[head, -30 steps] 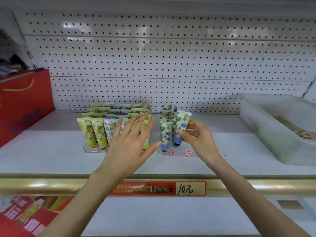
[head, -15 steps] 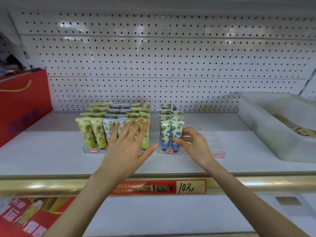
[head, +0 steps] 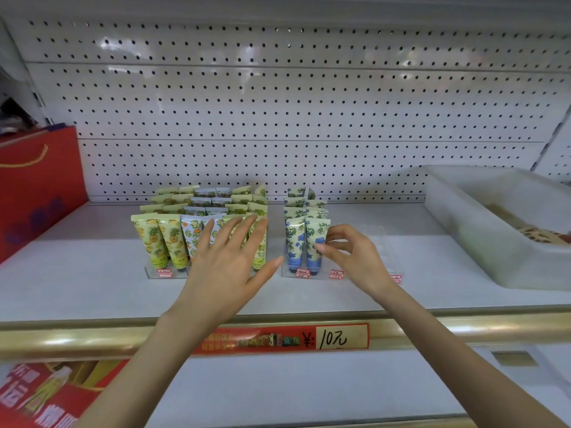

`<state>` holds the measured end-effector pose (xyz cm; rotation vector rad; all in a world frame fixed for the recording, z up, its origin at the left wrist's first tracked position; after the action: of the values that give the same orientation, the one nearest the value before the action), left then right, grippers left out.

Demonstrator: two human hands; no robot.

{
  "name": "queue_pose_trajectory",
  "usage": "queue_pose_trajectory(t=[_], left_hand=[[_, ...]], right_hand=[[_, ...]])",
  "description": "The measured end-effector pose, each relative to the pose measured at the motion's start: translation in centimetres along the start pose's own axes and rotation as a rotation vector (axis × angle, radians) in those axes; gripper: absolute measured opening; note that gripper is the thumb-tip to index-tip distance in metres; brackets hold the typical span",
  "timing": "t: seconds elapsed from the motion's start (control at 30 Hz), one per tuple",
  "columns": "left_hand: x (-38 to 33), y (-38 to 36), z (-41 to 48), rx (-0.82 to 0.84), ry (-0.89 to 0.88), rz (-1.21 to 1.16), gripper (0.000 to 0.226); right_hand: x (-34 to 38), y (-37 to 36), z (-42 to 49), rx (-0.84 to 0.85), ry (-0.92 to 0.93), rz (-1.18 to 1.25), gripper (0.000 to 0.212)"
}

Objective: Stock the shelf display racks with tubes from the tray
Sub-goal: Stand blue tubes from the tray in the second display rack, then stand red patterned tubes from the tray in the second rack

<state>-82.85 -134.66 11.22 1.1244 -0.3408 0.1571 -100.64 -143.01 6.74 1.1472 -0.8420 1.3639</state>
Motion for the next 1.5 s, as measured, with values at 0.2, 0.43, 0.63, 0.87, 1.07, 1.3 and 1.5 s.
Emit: queue_pose_trajectory(t=[0.2,0.43,0.63,0.87,1.07,1.3,1.5], left_hand=[[0.4,3.2,3.5,-0.033,-0.025,-0.023,0.074],[-2.0,5.8,9.4,-0.015,-0.021,-0.087,0.069],[-7.2,6.4,13.5,0.093,-0.077,-0.125,0.062],[-15.2,7.8,17.5,0.155,-0.129,-0.114,0.062],[-22.2,10.2,19.2,0.147,-0.174,-0.218,0.059],[-29.3,10.4,21.1,0.176,-0.162,-0.187,0.06],[-34.7,10.3,22.0,0.209,-0.177,-0.21,0.058]], right_hand=[[5.0,3.9,1.1,-0.068,0.12,-0.16,0.021],[9.5,9.3,2.8,-0.009,0.189,-0.753,0.051],[9.2,18.4,3.4,-0.083,0.079,-0.955,0.056],[6.0,30.2,3.1,-0.113,-0.097,-0.961,0.059],[4.9,37.0,4.1,-0.068,-0.178,-0.813,0.056],[1.5,39.4,4.5,0.197,-0.328,-0.859,0.057],[-4.3,38.6,3.5,0.417,-0.452,-1.015,0.058]])
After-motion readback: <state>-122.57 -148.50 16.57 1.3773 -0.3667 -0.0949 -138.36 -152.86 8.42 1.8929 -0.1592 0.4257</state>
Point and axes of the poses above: each hand's wrist, its own z-axis towards the middle knuckle, its own y-axis out of the back of the hand, x = y × z, the point moved 10 cm from there along z, towards the middle knuckle, and after that the axes turned 15 degrees about z, right-handed, at the moved point
